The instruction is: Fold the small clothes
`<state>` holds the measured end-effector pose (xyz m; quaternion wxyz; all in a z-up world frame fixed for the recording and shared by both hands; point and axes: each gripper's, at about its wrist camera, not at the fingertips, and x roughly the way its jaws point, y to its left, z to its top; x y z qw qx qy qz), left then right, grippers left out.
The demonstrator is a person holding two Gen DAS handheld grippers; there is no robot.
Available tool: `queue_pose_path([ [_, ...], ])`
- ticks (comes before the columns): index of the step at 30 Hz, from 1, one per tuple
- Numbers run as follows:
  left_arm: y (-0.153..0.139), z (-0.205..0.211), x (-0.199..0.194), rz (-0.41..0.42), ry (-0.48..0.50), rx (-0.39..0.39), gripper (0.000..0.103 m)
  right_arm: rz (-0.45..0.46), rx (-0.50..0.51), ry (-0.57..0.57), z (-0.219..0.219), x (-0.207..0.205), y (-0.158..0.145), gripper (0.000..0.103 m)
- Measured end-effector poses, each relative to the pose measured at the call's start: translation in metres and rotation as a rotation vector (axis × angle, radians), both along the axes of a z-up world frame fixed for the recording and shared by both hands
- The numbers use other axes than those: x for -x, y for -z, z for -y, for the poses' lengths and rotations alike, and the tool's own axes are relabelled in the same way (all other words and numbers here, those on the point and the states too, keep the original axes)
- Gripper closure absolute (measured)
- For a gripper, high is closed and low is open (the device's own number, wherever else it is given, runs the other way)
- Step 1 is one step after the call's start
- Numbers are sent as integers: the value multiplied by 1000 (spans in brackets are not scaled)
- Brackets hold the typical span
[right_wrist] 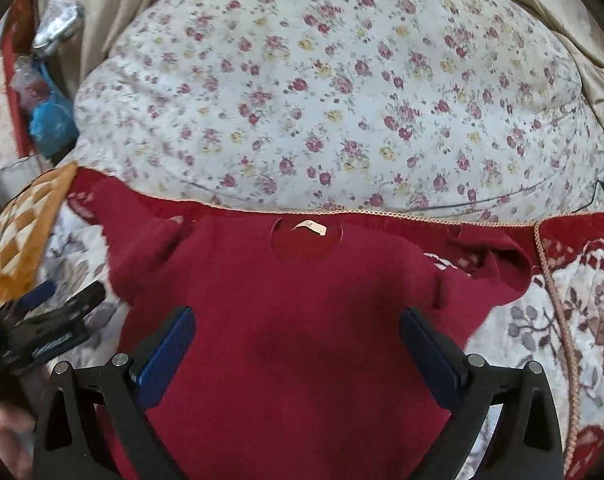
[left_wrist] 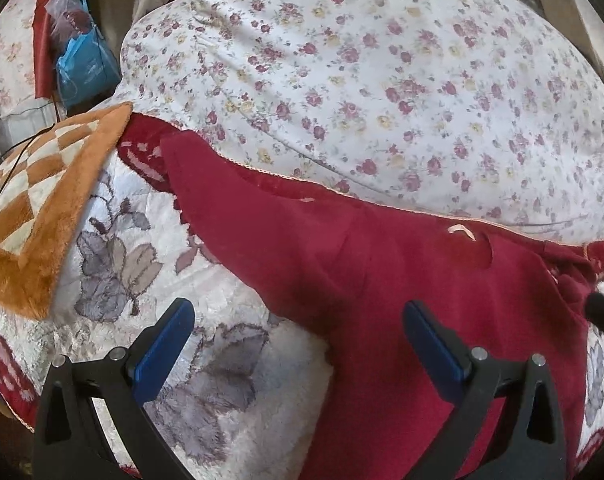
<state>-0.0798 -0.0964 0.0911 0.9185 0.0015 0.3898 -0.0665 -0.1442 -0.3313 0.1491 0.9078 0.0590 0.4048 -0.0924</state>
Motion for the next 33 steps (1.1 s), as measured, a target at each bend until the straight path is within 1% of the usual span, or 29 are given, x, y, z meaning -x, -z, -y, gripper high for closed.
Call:
queue_pose_path([
  [4,4,1,-8,-22,-7,13,0,-18,-1,21,-2,-11,29,0],
  [9,11,11,-14,-17,6,-43,0,-36,-18,37,0,-18,49,0],
  [11,14,14,-15,-14,6,-54,0,-32,-27,57,6,-19,52,0],
  [15,17,19,-16,-5,21,-25,0,-37,-52,90,20,-21,60,0],
  [18,20,26,-18,-2,27,-44,0,-44,-63,106,27,-22,65,0],
  [20,22,32,-20,-1,38,-61,0,-46,-51,111,29,-23,67,0],
  [25,26,39,-22,-6,52,-67,0,-58,-15,100,25,-28,68,0],
  [30,28,44,-24,-11,48,-85,0,-59,-6,88,24,-30,69,0],
  [33,29,44,-25,-13,57,-81,0,-61,-12,90,25,-30,71,0],
])
